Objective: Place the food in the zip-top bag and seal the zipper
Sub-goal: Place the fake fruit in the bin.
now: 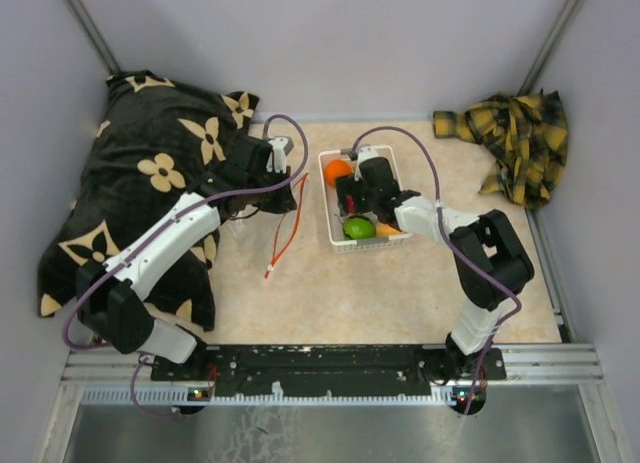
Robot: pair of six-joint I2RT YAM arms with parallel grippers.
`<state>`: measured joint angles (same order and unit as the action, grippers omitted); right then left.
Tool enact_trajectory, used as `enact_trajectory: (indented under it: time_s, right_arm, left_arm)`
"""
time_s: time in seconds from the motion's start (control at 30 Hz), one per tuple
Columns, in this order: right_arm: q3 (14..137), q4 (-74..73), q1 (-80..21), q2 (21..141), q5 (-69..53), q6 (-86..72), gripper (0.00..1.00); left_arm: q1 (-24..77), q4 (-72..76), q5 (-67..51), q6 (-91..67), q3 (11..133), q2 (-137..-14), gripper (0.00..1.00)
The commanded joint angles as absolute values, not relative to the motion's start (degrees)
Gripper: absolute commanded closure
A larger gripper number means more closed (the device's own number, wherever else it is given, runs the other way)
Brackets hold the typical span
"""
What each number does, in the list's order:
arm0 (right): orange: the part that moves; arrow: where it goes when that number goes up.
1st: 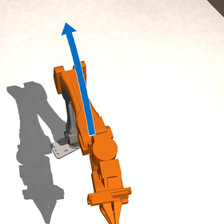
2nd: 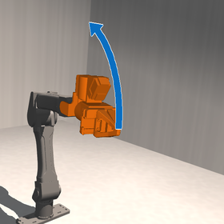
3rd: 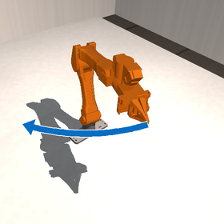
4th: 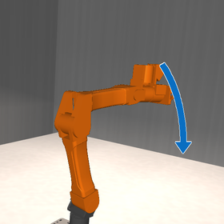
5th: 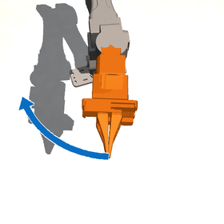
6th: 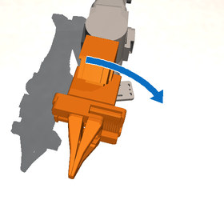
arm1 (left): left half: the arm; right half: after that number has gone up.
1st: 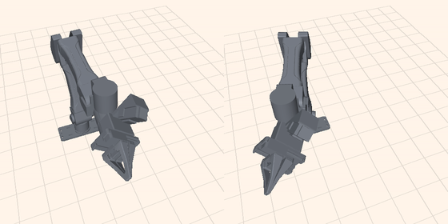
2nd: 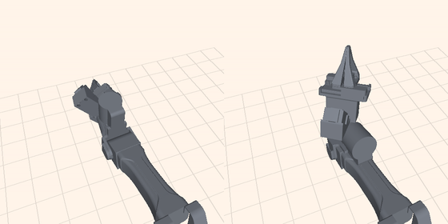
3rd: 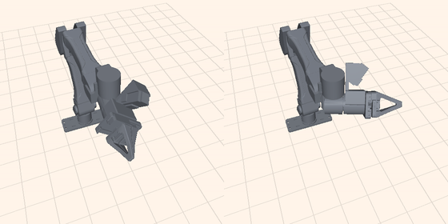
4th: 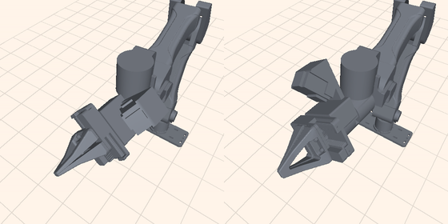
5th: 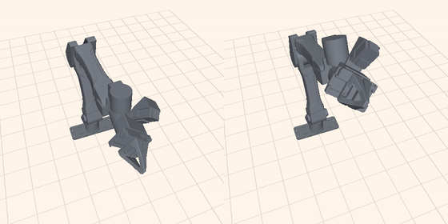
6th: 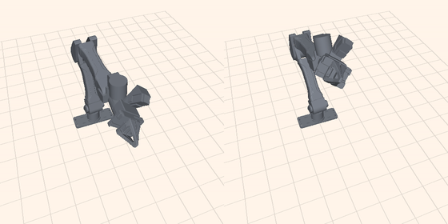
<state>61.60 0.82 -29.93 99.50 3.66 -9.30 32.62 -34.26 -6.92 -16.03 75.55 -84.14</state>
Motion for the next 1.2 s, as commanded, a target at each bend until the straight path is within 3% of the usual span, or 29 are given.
enact_trajectory:
  time_s: [0.0,0.3,0.5,0.83,0.93,1.17]
  right_arm:
    - [62.2,2.1,-29.8,96.2,5.5,-10.4,0.11]
    - [60.9,-0.3,-29.8,90.5,10.6,-10.8,0.11]
    - [58.0,2.8,-33.1,87.0,5.0,-11.1,0.11]
    - [47.9,23.0,-41.9,78.3,-1.1,-23.2,0.12]
    - [44.9,29.3,-42.8,76.5,-3.3,-26.4,0.17]
    - [45.5,33.4,-44.2,80.5,-5.0,-29.2,0.41]
  left_arm:
    - [32.5,-32.7,-8.0,-16.7,77.0,-83.9,1.00]
    - [32.5,-32.5,-8.6,-18.1,77.2,-84.5,1.00]
    - [32.5,-32.2,-8.8,-18.9,77.8,-84.6,1.00]
    - [32.5,-30.7,-7.2,-22.4,77.3,-84.0,1.00]
    - [32.5,-30.1,-5.8,-23.5,77.0,-83.4,1.00]
    - [32.5,-28.2,-6.8,-25.2,76.7,-82.5,1.00]
